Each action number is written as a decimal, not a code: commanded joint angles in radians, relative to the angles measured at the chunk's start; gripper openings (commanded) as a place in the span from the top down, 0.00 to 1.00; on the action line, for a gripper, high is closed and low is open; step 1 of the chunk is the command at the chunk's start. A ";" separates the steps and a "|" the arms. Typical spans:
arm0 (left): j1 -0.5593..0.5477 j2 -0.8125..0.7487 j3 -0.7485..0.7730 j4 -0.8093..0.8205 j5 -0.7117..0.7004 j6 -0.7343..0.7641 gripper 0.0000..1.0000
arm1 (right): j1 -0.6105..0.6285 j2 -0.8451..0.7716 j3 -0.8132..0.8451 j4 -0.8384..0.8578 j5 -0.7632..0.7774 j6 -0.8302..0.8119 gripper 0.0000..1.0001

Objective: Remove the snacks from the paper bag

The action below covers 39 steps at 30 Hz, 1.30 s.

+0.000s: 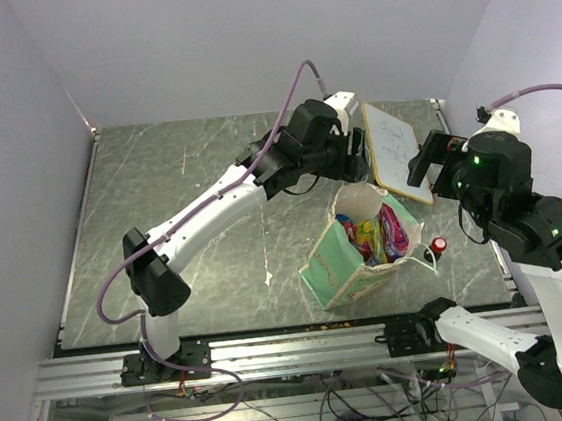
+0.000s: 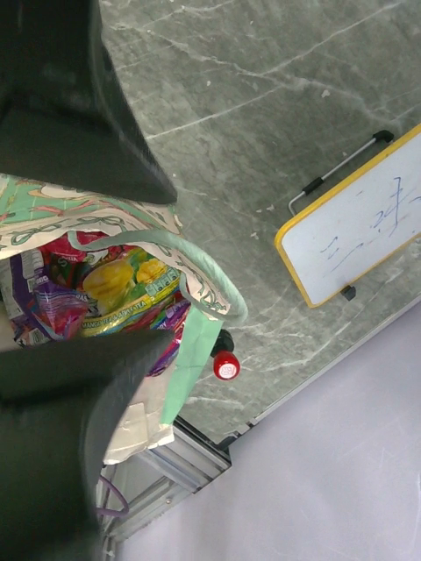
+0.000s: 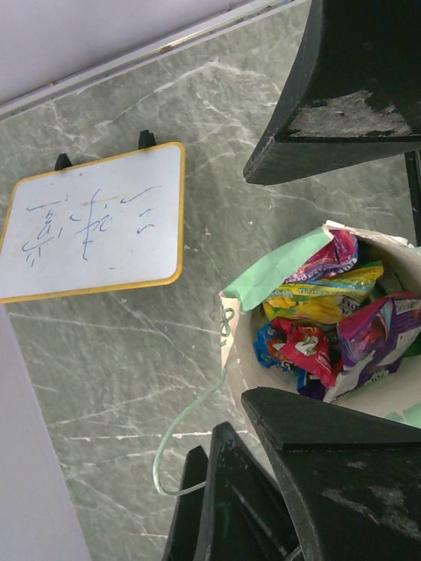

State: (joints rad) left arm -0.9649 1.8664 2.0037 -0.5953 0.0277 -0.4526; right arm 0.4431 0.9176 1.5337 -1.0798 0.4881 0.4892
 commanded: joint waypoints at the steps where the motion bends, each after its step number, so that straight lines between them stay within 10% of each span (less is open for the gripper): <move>1: 0.002 0.001 0.030 -0.011 -0.014 0.041 0.48 | -0.007 0.005 0.003 0.019 -0.017 -0.014 0.00; 10: 0.032 0.003 0.074 -0.011 -0.012 0.038 0.92 | -0.007 0.028 0.021 -0.048 -0.223 -0.080 0.00; 23: 0.274 -0.307 -0.205 0.015 0.039 -0.124 0.93 | -0.007 0.178 -0.020 0.039 -0.468 -0.112 0.00; 39: 0.365 -0.575 -0.415 -0.160 -0.112 -0.273 0.93 | -0.007 0.357 0.136 0.023 -0.235 0.045 0.00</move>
State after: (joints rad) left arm -0.6044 1.2995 1.5822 -0.7773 -0.0502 -0.6552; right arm 0.4397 1.2419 1.6569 -1.0451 0.1753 0.4984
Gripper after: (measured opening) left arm 0.083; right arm 0.999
